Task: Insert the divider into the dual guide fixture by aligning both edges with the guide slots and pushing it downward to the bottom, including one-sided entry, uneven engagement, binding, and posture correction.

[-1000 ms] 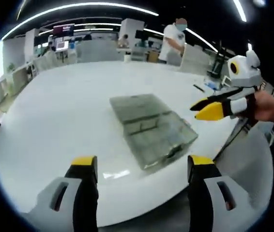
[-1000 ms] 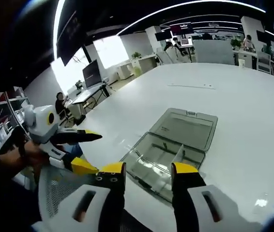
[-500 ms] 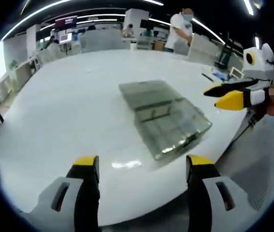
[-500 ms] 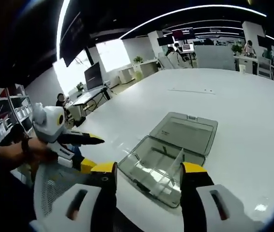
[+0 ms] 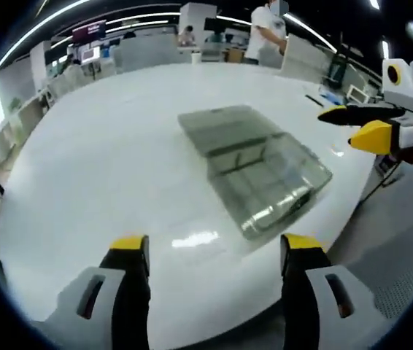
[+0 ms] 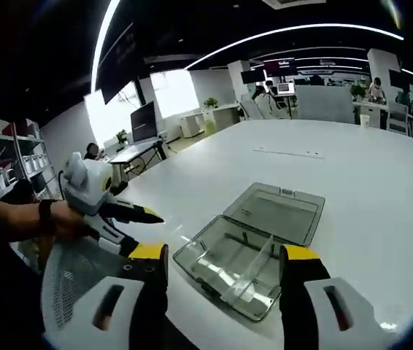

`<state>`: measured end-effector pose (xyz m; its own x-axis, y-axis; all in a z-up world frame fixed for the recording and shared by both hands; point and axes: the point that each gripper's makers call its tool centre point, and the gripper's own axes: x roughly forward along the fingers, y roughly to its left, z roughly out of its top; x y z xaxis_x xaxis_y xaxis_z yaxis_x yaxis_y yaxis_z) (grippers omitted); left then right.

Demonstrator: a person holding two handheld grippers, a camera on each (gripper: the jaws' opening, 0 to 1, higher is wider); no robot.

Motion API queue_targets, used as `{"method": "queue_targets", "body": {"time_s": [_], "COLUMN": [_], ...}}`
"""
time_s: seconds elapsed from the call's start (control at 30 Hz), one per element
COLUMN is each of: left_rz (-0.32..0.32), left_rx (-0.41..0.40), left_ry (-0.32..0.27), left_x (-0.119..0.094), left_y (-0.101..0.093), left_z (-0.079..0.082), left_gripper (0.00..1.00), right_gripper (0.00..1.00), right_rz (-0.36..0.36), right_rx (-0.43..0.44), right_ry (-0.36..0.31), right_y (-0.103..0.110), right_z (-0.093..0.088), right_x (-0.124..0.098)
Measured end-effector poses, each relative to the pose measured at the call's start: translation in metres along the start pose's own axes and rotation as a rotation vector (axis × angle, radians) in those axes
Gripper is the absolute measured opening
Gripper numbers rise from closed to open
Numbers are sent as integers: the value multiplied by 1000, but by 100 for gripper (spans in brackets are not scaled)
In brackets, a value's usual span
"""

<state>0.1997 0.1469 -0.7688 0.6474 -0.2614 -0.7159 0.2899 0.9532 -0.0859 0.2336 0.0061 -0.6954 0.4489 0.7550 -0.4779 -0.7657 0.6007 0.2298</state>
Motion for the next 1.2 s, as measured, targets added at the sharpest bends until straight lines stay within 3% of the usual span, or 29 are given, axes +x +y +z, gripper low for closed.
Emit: {"method": "queue_targets", "body": {"time_s": [0.47, 0.63, 0.77, 0.97, 1.2], "left_rz": [55, 82, 91, 115, 153], "left_rx": [-8, -33, -5, -6, -19], "left_ry": [66, 63, 61, 103, 92], "left_x": [12, 15, 20, 26, 27], "left_y": [12, 16, 15, 16, 20], "left_z": [-14, -12, -12, -20, -17], "left_gripper": [57, 52, 51, 47, 44], "right_gripper": [55, 54, 54, 53, 53], "right_rz": [51, 58, 60, 61, 67], "right_rx": [31, 37, 63, 53, 74], "right_ry": [19, 16, 17, 18, 30], "right_y": [6, 7, 2, 0, -1], "right_z": [-2, -1, -1, 0, -6], "right_x": [2, 2, 0, -1, -1]}}
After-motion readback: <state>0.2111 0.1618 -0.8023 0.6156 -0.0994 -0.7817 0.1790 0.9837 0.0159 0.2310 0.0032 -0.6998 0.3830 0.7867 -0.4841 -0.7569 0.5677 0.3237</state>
